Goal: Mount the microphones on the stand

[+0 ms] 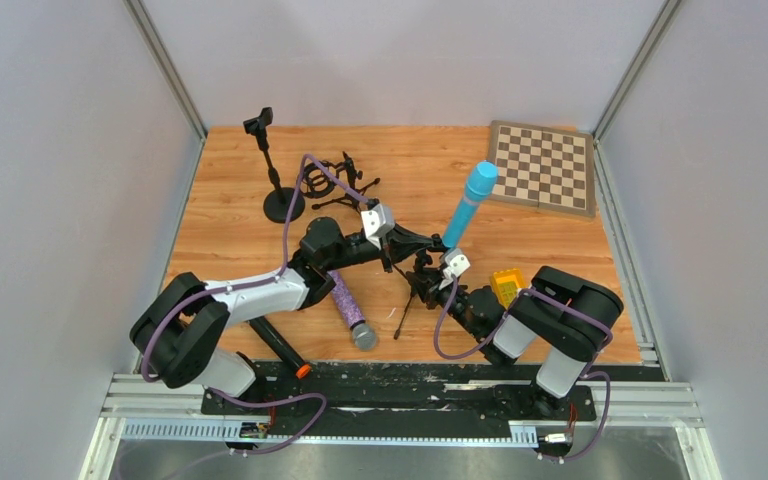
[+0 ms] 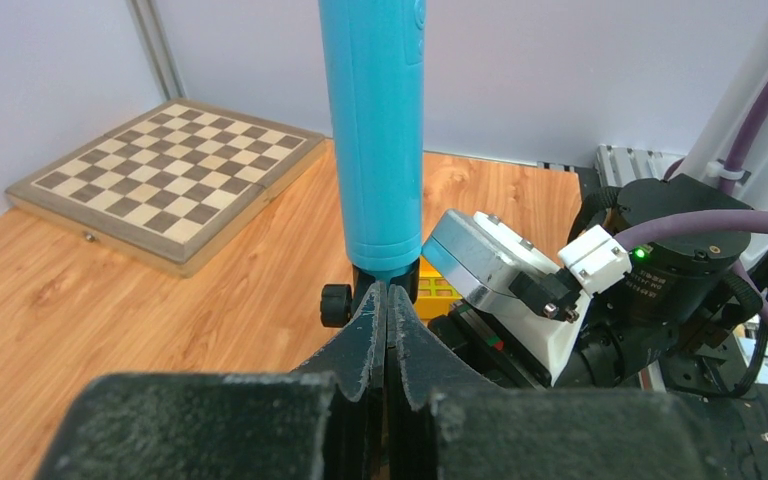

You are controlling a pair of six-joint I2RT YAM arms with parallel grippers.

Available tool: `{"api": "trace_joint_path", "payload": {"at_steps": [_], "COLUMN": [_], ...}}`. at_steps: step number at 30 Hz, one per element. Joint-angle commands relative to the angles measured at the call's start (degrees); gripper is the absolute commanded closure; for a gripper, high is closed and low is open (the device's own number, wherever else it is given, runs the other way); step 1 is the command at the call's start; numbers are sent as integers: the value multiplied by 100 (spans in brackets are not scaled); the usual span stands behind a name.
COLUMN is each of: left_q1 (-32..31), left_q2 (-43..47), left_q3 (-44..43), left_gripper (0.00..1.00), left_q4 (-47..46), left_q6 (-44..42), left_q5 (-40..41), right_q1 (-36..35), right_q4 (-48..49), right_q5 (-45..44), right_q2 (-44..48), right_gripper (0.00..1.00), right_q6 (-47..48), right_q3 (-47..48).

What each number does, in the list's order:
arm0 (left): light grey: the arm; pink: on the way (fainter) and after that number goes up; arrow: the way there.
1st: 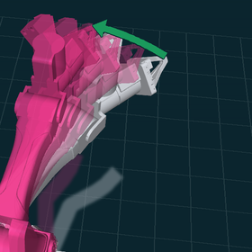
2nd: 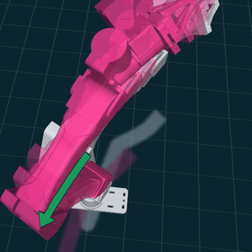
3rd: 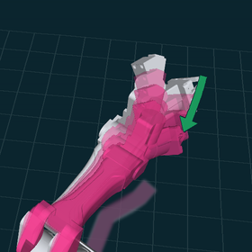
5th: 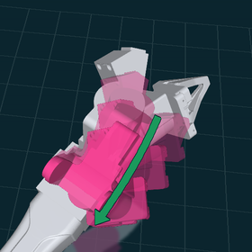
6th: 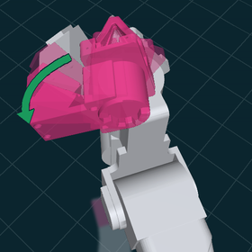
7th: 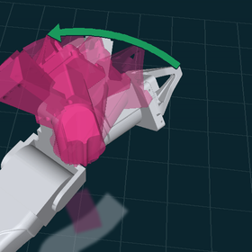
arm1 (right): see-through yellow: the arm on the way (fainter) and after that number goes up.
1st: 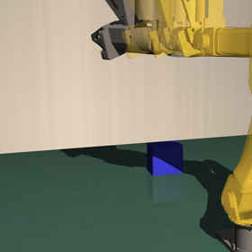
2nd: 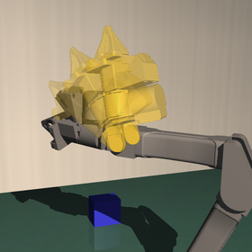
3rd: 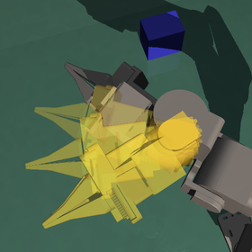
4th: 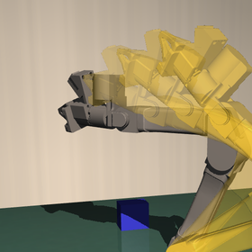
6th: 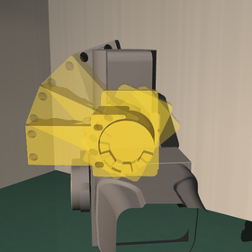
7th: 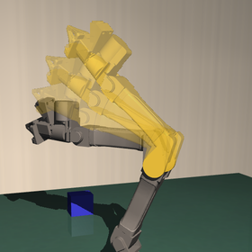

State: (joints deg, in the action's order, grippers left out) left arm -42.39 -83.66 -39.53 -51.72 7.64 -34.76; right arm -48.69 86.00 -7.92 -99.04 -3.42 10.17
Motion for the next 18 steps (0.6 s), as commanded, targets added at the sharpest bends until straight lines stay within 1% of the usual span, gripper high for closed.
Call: {"api": "trace_joint_path", "payload": {"at_steps": [1,4,5,9,11,12,14,18], "left_q1": [59,40,38,40,38,38,38,38], "left_q2": [-243,-196,-158,-84,-76,-78,-87,-125], "left_q3": [472,436,408,285,242,222,208,267], "left_gripper": [100,100,100,100,100,100,100,100], "left_q4": [1461,1773,1829,2231,2333,2366,2388,2335], "left_q6": [-133,-349,-381,-623,-631,-614,-536,-411], "left_q5": [352,512,548,796,846,857,874,964], "right_q1": [170,175,170,173,173,175,175,166], "right_q4": [827,819,819,765,579,417,-53,-651], "right_q5": [-850,-839,-805,-645,-632,-636,-660,-721], "right_q2": [-344,-262,-207,93,322,515,830,1487], "right_gripper": [100,100,98,77,63,57,49,41], "right_q6": [-482,-486,-472,-458,-521,-538,-563,-582], "right_q3": [-262,-285,-302,-402,-440,-448,-423,-457]}}
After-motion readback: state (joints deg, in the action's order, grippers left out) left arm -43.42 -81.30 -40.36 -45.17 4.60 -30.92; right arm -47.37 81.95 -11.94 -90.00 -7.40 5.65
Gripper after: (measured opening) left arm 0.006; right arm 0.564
